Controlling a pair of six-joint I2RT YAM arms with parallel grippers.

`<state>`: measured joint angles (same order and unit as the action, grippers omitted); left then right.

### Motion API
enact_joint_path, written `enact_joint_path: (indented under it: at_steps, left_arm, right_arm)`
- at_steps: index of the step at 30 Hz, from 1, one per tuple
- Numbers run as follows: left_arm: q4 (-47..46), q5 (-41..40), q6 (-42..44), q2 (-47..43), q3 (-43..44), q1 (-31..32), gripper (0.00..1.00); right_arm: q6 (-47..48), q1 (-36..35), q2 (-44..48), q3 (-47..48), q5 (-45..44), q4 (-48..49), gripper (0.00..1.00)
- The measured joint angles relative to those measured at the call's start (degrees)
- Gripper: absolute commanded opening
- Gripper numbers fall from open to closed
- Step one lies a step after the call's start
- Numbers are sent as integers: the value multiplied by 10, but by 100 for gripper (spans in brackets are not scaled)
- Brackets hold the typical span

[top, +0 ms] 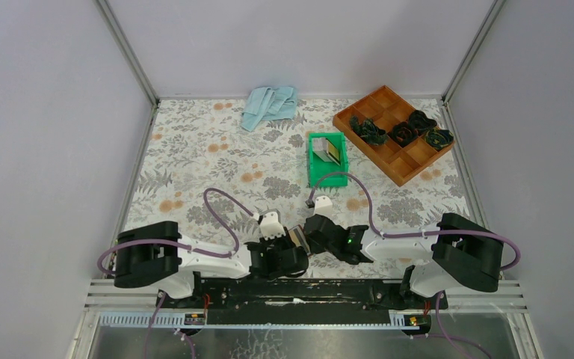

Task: Put the credit cards into the card holder
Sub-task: Insert the credit card into the card holder.

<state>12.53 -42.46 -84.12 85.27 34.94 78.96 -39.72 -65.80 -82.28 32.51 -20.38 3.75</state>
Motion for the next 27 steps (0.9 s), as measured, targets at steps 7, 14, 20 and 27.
enact_joint_path:
  at_steps: [7,14,20,27]
  left_arm:
    - [-1,0,3,-1,0,-3,38]
    - [5,-8,-1,-46,0,-3,55]
    - [33,-32,0,-94,5,-3,61]
    - [78,-38,-16,-187,-5,-2,66]
  right_arm:
    - [-2,-2,0,0,-5,-1,23]
    - [-2,-6,11,2,-25,-33,32]
    - [14,-7,27,12,-45,-97,39]
    - [33,-7,62,14,-67,-155,40]
